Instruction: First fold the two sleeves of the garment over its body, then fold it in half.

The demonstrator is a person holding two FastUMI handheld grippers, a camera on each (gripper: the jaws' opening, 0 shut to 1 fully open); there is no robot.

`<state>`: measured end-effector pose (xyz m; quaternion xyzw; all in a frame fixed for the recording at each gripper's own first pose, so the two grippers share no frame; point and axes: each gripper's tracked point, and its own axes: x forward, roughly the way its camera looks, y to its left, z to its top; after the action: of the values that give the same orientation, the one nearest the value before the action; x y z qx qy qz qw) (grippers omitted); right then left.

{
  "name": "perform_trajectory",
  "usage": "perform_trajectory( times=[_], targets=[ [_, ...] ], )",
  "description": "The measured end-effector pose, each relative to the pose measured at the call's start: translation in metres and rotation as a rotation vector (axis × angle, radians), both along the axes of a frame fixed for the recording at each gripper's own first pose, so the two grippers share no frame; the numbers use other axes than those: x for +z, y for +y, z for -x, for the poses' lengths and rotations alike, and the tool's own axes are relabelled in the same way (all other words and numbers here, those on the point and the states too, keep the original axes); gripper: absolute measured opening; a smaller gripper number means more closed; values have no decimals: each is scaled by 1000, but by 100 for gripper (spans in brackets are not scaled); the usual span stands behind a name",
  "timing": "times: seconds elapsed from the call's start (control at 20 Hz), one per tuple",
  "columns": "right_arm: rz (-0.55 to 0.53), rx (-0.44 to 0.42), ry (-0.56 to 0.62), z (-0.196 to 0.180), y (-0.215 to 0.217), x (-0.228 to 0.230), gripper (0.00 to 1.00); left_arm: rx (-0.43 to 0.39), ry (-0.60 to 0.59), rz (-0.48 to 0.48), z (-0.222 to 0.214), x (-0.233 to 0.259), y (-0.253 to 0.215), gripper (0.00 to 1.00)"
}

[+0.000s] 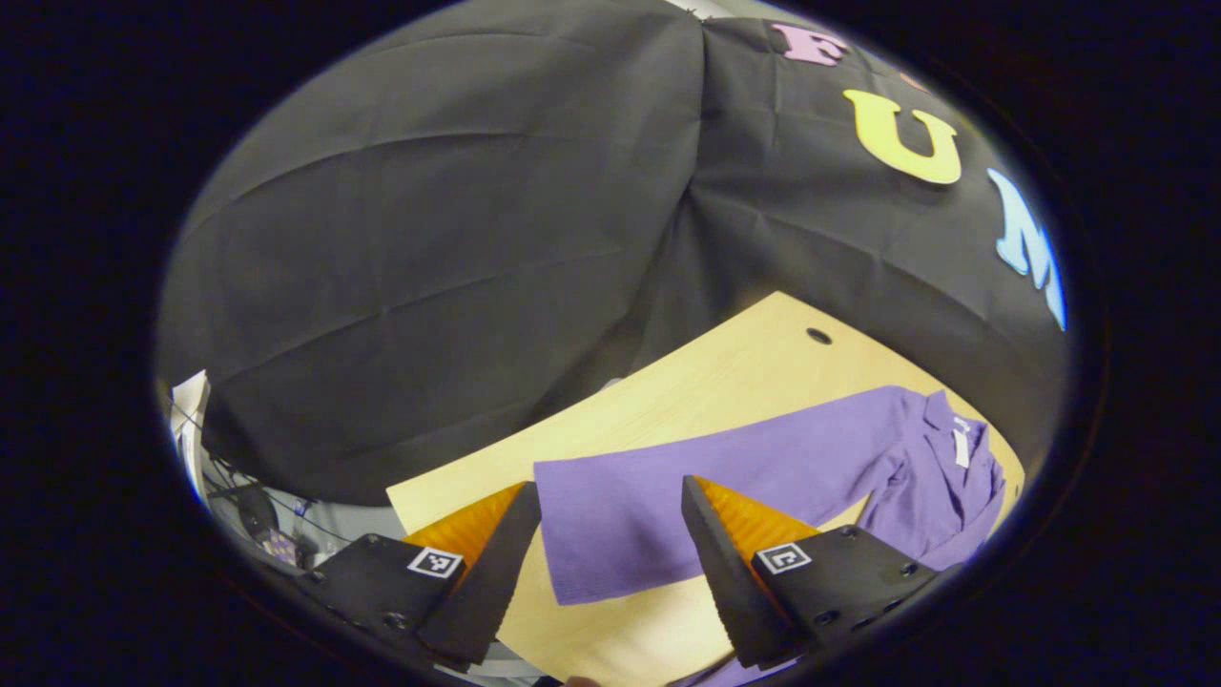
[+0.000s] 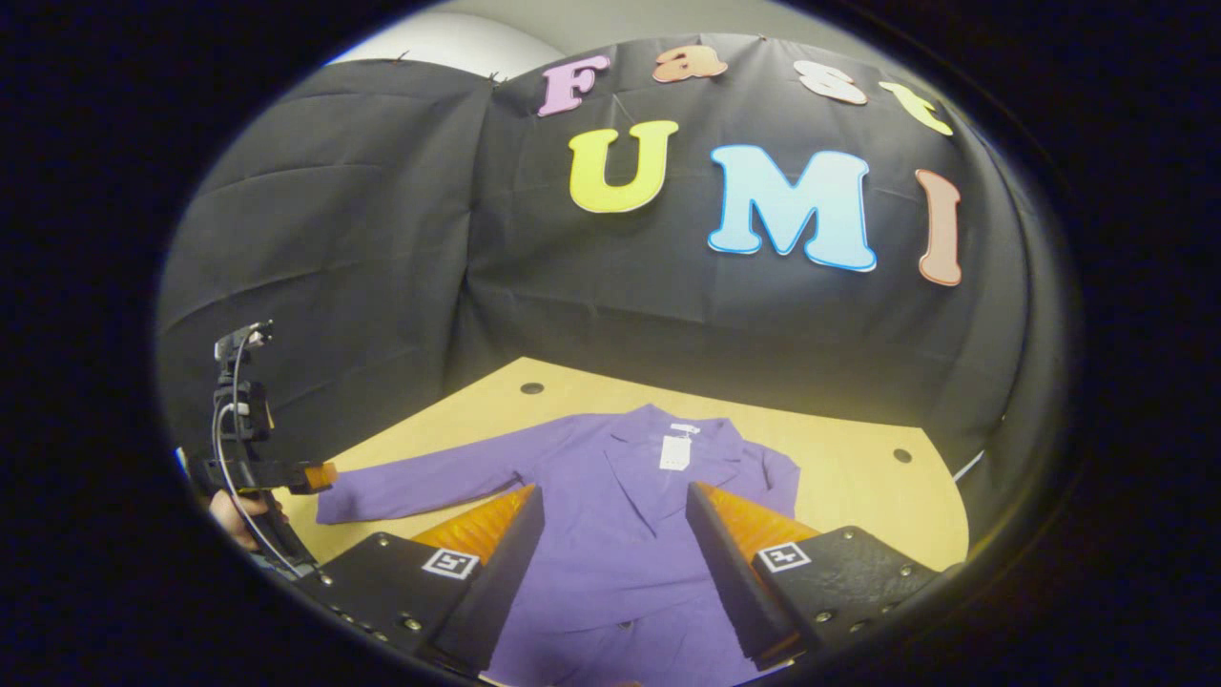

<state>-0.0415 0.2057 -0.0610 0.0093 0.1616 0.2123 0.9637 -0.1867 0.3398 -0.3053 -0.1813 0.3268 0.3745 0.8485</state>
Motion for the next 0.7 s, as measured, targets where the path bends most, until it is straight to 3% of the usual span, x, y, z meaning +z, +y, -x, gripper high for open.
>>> perform_trajectory(
  times=[0.35,0.7],
  targets=[
    [-7,4,24,1,-10,-2,90,70,89,83,2,-46,14,97],
    [-12,15,46,1,-16,-7,90,8,174,57,-2,-69,0,96]
  ],
)
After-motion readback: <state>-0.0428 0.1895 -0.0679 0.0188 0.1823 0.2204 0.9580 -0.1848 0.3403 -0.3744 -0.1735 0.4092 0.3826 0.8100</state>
